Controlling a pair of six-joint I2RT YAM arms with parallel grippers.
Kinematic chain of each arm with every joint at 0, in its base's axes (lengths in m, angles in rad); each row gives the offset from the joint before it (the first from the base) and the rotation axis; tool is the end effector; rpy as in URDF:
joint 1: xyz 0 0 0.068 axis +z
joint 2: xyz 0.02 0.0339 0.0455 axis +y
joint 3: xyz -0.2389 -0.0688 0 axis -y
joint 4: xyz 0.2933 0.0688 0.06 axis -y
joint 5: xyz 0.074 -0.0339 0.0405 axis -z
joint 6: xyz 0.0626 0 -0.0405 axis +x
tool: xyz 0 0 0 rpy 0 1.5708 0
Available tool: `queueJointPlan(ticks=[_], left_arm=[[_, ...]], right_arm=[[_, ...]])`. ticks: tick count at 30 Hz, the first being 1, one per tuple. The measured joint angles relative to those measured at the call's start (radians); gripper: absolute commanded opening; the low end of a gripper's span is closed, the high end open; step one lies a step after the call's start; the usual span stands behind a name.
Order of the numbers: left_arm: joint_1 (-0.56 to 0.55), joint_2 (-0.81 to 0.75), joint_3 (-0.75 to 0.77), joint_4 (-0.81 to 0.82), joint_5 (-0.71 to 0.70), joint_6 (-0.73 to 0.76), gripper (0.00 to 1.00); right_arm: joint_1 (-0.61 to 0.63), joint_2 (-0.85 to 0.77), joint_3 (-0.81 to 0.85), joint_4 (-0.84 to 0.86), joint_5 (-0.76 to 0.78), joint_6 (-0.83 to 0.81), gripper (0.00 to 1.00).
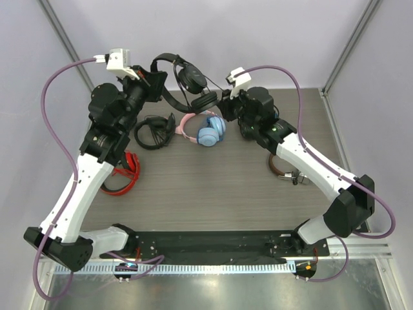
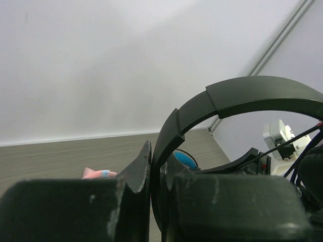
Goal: Wrap the headphones
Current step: Wrap the headphone cable with the right arm
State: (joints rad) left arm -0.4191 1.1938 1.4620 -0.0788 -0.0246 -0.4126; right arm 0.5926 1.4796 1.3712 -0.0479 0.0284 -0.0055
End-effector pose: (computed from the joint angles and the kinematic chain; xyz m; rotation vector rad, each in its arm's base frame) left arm 0.3049 -0.1341 0.4969 -0.0165 1.4146 -0.6754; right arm 0.3587 0.2394 0.3581 -0.4936 1.6730 0.4077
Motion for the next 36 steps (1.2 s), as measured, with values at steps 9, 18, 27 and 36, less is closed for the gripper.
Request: queueJointPlan(ticks=[9,18,27,36], left_arm=[[0.003,0.020,0.004,0.002,0.010,-0.034,0.00],[0.006,0.022,0.004,0.022,0.044,-0.077,0.00],[0.009,0.026,0.008,0.017,0.045,-0.064,0.00],[0.009,0.029,0.007,0.037,0.049,-0.108,0.00]], right_arm=[[0.000,0.000,-0.015,0.002,-0.095,0.069,0.24],[0.023,0.029,-0.015,0.024,-0.166,0.124,0.23],[0.042,0.047,-0.020,0.026,-0.205,0.152,0.24],[0.067,0.087,-0.019,0.035,-0.227,0.169,0.24]])
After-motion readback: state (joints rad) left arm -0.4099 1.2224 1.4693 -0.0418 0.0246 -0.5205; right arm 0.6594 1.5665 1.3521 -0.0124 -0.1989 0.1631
